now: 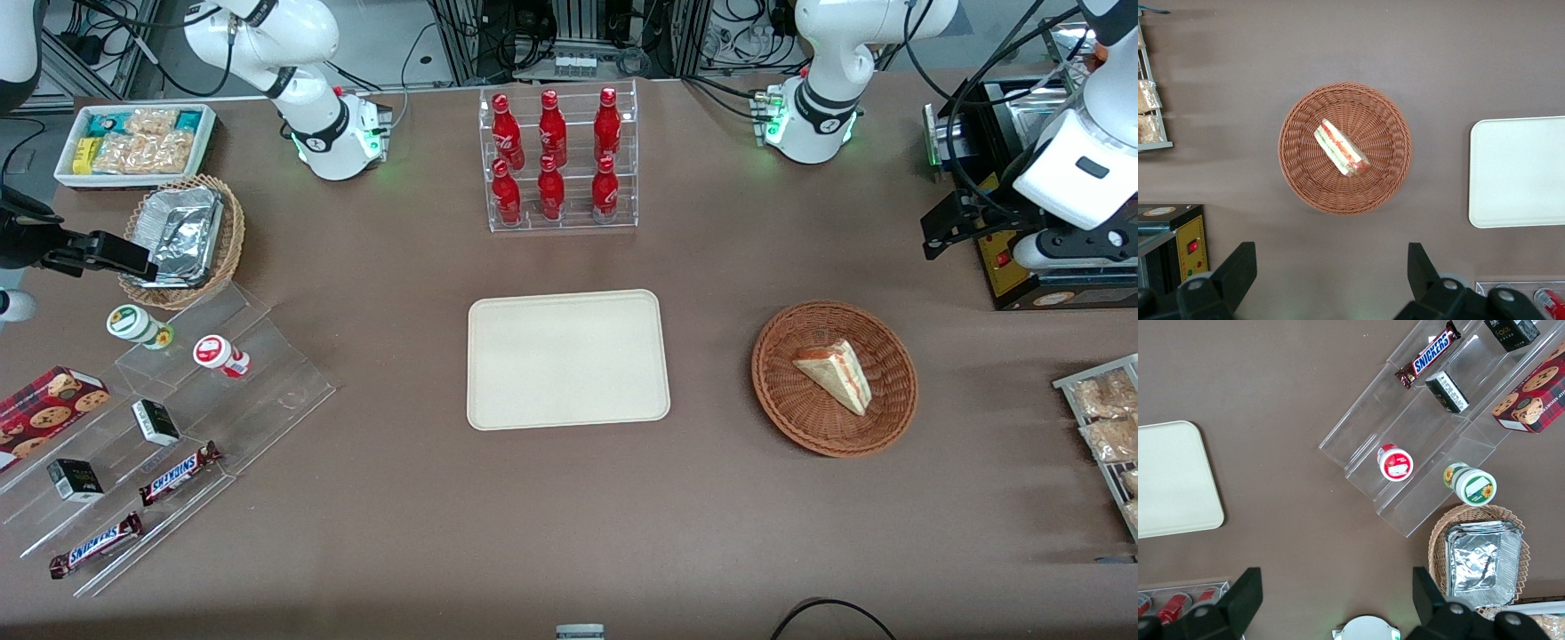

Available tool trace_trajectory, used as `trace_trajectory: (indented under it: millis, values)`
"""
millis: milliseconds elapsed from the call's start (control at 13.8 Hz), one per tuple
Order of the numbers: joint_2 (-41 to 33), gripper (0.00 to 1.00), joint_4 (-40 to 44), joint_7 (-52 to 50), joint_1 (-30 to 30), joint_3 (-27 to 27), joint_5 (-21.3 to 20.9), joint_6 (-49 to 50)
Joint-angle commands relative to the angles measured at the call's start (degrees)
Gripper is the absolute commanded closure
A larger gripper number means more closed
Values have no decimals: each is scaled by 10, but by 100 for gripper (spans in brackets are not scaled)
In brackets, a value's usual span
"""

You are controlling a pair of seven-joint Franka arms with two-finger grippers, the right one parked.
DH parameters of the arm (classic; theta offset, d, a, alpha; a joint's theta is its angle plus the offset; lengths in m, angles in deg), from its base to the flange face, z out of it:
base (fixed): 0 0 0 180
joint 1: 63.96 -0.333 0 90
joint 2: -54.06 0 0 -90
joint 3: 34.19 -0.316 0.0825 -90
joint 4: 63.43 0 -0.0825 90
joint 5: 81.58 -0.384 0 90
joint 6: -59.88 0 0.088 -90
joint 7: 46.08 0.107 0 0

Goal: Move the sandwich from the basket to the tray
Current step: 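Move the left gripper over the wrapped sandwich in the wicker basket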

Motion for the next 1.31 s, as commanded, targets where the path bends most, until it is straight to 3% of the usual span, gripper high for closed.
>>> trace_trajectory:
  millis: [0,436,945,1236]
  values:
    - [-9,0,-5,4,7,-7,-1,1]
    - [22,0,-46,-8,-1,-8,0,-13]
    - [14,0,-315,-162,-1,-8,2,-318]
    - [31,0,-406,-225,-2,-12,3,-463]
